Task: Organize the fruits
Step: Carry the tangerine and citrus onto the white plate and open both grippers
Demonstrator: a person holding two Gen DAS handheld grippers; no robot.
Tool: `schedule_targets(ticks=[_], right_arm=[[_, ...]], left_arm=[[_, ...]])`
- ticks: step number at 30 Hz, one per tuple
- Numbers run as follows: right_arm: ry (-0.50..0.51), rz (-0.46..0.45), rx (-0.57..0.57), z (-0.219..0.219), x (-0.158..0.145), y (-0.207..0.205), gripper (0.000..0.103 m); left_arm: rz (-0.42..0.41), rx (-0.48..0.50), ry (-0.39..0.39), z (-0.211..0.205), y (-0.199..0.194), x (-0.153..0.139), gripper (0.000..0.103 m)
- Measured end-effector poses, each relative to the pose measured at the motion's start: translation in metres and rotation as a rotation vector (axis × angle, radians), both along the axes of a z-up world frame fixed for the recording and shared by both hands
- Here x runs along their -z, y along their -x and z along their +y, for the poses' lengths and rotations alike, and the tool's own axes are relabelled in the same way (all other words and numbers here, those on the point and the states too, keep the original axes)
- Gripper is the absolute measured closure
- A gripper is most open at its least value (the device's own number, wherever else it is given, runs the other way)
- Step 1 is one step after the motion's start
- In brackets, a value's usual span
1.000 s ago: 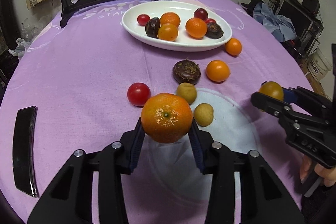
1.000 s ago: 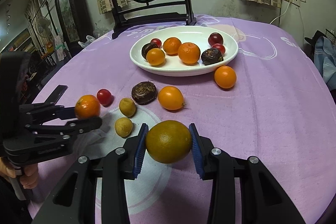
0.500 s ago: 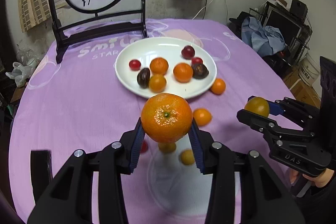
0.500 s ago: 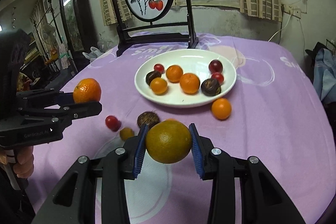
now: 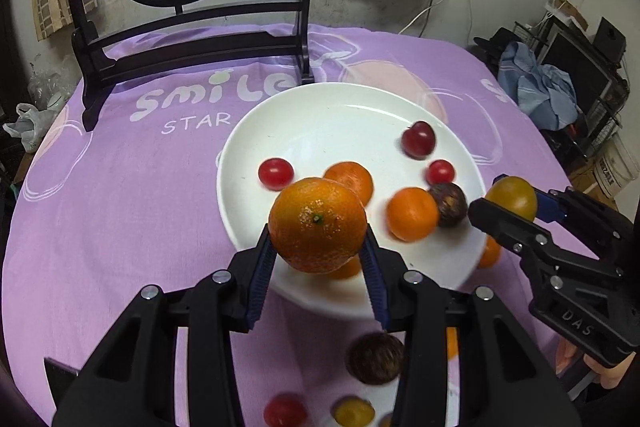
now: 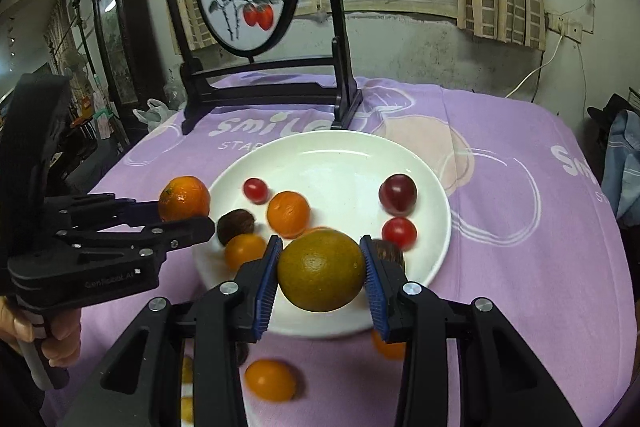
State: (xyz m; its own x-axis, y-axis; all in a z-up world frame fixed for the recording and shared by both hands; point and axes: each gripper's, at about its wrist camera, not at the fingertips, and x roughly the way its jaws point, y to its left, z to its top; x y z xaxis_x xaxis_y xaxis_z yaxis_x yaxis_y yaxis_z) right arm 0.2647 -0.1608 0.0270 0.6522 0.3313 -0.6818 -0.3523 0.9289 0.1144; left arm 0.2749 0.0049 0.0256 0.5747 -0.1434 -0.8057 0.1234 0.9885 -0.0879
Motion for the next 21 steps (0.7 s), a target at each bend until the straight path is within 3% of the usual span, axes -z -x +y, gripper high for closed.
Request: schedule_targets(ticks=[7,9,10,11,21], right_arm=[[-0.01,0.069,0.046,0.004,0.028,-0.045,0.062],[-0.036,0.083,0.058,0.005,0.031,-0.051,0.06],[-0.051,0.092,0.061,0.005,0.031,-0.053,0.05],[-0.052,0.088,0.07,0.005,0.03,-0.053,0.048],[-0.099,0.002,0.085,-0.015,-0.003,-0.006,0.041]], left_arm=[[0.05,-0.054,0.002,0.007,-0.037,0.024,0.061],[0.051,-0.064,-0.009,0.006,-0.041,0.025,0.05],[0.047,-0.071,-0.015,0.006,-0.041,0.023,0.046],[0.038,-0.074,-0.016,0.006,-0.04,0.02,0.04],[-0.031,-0.085,-0.022,0.016,0.009,-0.014,0.031]])
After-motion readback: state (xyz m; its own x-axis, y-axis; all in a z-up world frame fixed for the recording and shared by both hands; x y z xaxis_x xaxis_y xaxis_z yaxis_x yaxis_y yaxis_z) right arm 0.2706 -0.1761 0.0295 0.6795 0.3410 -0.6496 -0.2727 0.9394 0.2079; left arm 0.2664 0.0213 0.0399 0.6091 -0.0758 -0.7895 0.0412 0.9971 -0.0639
